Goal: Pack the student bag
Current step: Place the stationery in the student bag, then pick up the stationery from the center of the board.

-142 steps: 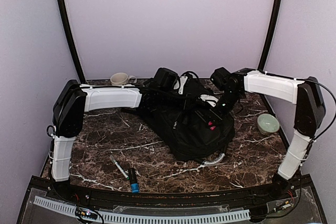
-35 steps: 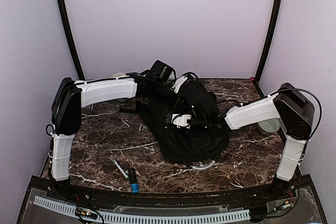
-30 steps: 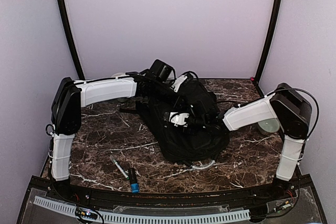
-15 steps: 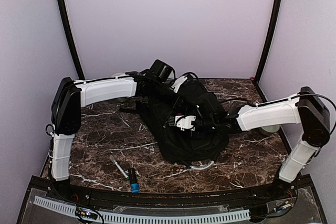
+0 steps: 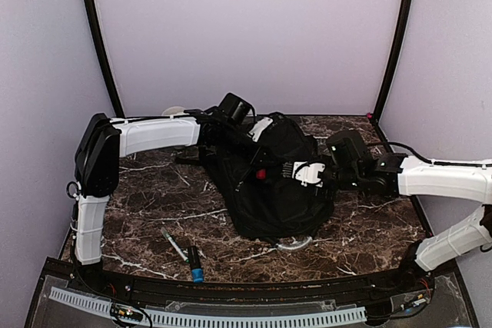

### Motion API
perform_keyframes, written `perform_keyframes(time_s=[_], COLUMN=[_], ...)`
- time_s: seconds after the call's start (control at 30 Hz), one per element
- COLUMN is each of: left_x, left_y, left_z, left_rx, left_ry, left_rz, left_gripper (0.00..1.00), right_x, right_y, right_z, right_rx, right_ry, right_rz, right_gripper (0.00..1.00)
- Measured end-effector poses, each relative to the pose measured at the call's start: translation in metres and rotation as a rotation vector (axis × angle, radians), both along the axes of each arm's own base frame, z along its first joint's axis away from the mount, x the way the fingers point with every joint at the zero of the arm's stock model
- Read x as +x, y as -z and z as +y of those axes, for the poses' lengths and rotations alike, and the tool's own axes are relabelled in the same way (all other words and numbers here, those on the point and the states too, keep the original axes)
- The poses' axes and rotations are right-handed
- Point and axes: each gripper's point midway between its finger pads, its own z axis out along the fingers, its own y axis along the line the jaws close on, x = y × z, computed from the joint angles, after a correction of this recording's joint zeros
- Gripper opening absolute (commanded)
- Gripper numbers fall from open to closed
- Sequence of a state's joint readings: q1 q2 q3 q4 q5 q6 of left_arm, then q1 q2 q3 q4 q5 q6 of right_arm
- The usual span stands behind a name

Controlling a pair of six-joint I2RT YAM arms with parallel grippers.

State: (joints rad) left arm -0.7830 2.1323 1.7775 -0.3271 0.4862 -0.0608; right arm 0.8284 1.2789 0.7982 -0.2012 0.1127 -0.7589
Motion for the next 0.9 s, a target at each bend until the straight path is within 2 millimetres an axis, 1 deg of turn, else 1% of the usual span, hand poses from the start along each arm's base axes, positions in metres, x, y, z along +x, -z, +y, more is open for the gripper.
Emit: perform_keyframes(time_s=[0.07, 0.13, 0.27, 0.37, 0.5, 0.6, 0.7, 0.77, 0.9], left_x=[-0.003, -0.005, -0.008, -0.009, -0.013, -0.019, -0.028, -0.035, -0.047], left_y=[0.006, 0.011, 0.018, 0.024, 0.025, 0.022, 0.013, 0.002, -0.023], left_z=[0.001, 0.002, 0.004, 0.005, 0.008, 0.014, 0.025, 0.037, 0.068], left_rx=[0.003, 0.003, 0.002, -0.006, -0.014, -0.009, -0.001, 0.007, 0.041], left_ry=[0.007, 0.014, 0.018, 0.015, 0.007, 0.003, -0.010, -0.029, -0.103], left_rz=[0.010, 0.021, 0.031, 0.033, 0.049, 0.061, 0.059, 0.048, 0.015], left_gripper=[0.05, 0.05, 0.07, 0.14, 0.25, 0.32, 0.41, 0.43, 0.47], right_x=[0.011, 0.021, 0.038, 0.051, 0.060, 0.064, 0.064, 0.063, 0.060], right_y=[0.000, 0.004, 0.017, 0.024, 0.030, 0.033, 0.031, 0.030, 0.030], right_z=[-0.008, -0.013, -0.011, -0.002, 0.011, 0.015, 0.019, 0.021, 0.023], right_rx=[0.012, 0.041, 0.093, 0.124, 0.145, 0.154, 0.170, 0.177, 0.185], right_ry=[0.037, 0.082, 0.135, 0.139, 0.124, 0.119, 0.104, 0.095, 0.079], right_rz=[0.002, 0.034, 0.102, 0.139, 0.168, 0.178, 0.180, 0.184, 0.194], right_gripper=[0.54, 0.57, 0.59, 0.60, 0.60, 0.60, 0.60, 0.60, 0.60])
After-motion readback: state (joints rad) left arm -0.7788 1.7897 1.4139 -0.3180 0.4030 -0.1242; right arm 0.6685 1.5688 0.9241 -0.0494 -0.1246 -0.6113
